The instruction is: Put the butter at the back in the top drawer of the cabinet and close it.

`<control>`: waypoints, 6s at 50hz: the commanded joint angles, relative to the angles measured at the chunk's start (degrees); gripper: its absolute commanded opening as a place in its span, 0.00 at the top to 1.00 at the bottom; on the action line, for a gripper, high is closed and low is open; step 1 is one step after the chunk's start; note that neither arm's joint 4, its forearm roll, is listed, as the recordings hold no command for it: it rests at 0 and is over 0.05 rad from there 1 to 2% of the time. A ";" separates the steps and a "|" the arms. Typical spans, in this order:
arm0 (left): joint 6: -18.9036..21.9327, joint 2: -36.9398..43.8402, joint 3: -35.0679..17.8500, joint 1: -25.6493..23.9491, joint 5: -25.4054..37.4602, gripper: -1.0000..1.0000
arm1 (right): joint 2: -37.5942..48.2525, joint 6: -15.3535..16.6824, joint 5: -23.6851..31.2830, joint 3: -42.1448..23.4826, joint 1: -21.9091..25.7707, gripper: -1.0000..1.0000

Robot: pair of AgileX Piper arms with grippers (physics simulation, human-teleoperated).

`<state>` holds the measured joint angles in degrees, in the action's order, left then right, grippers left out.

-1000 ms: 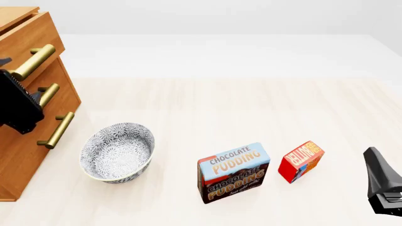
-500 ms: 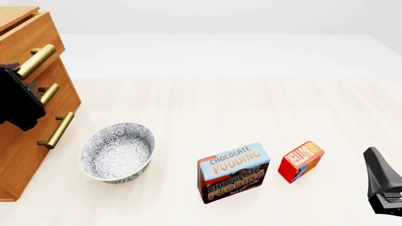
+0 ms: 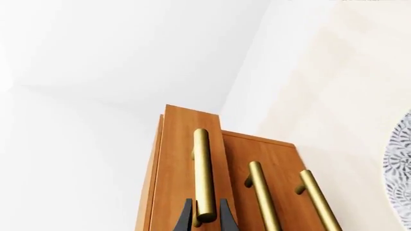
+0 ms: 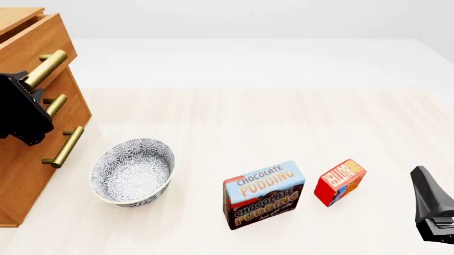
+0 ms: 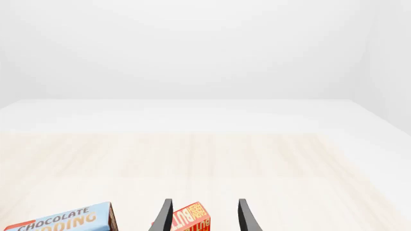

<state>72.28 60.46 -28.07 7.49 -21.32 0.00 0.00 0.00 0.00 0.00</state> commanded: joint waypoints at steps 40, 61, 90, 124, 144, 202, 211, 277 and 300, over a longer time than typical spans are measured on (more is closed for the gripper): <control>0.55 1.07 1.79 -5.16 -0.33 1.00 | 0.00 0.00 0.00 0.00 0.00 0.00; 0.75 0.13 2.47 -7.83 0.18 1.00 | 0.00 0.00 0.00 0.00 0.00 0.00; 0.97 -3.09 2.73 -10.20 2.75 1.00 | 0.00 0.00 0.00 0.00 0.00 0.00; -2.39 -17.91 -2.46 -12.90 19.59 0.00 | 0.00 0.00 0.00 0.00 0.00 0.00; -20.39 -14.12 -30.92 -18.91 42.44 0.00 | 0.00 0.00 0.00 0.00 0.00 0.00; -61.56 9.88 -72.01 -9.51 81.56 0.00 | 0.00 0.00 0.00 0.00 0.00 0.00; -62.99 11.22 -72.02 -8.90 81.32 0.00 | 0.00 0.00 0.00 0.00 0.00 0.00; -67.47 14.77 -57.95 -5.96 71.86 0.00 | 0.00 0.00 0.00 0.00 0.00 0.00; -68.98 15.18 -53.91 -5.65 68.62 0.00 | 0.00 0.00 0.00 0.00 0.00 0.00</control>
<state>3.79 75.62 -83.44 1.72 48.37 0.00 0.00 0.00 0.00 0.00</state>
